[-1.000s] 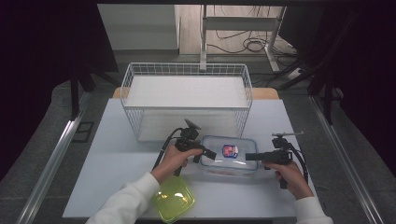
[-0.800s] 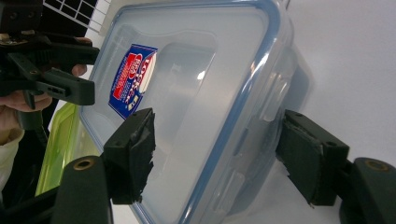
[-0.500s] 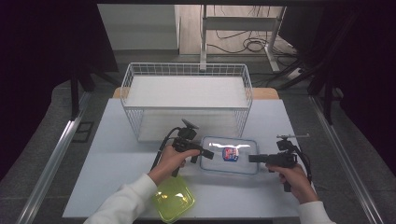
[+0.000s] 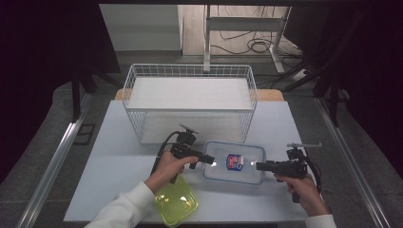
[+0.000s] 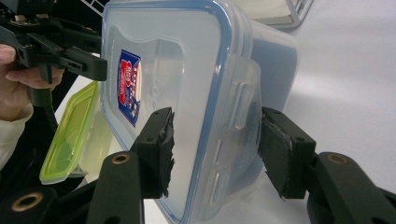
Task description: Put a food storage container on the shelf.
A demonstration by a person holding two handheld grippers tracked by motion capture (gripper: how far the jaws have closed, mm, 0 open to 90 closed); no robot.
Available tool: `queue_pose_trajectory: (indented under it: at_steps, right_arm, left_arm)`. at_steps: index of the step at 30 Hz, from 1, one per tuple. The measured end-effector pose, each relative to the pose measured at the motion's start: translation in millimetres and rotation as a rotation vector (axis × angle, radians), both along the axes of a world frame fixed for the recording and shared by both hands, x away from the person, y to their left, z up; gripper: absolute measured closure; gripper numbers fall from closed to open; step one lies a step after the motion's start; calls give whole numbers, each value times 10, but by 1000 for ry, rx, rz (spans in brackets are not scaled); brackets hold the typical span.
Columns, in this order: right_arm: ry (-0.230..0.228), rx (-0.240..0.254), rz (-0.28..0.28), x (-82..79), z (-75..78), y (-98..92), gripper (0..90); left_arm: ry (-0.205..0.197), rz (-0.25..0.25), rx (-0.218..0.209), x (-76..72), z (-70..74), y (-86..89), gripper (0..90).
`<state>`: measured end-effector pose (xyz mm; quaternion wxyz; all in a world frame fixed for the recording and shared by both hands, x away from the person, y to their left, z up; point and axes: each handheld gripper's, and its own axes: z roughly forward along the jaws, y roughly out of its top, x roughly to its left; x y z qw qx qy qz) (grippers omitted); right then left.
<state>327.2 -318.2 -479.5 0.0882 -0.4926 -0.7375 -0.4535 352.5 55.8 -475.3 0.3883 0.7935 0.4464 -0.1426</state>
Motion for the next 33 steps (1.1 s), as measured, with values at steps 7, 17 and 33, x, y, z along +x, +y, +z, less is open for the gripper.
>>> queue_pose_trajectory:
  at_steps: [7, 17, 33]
  right_arm:
    - [-20, -5, 4, -39, 7, 3, 476]
    - [-38, 6, 3, -77, -5, -9, 481]
    - [-47, 21, 7, -91, -20, -30, 486]
  left_arm:
    - [-16, -26, -21, -16, -13, 46, 488]
    - [-41, -47, -37, -37, -27, 78, 502]
    - [-50, -67, -57, -42, -37, 115, 527]
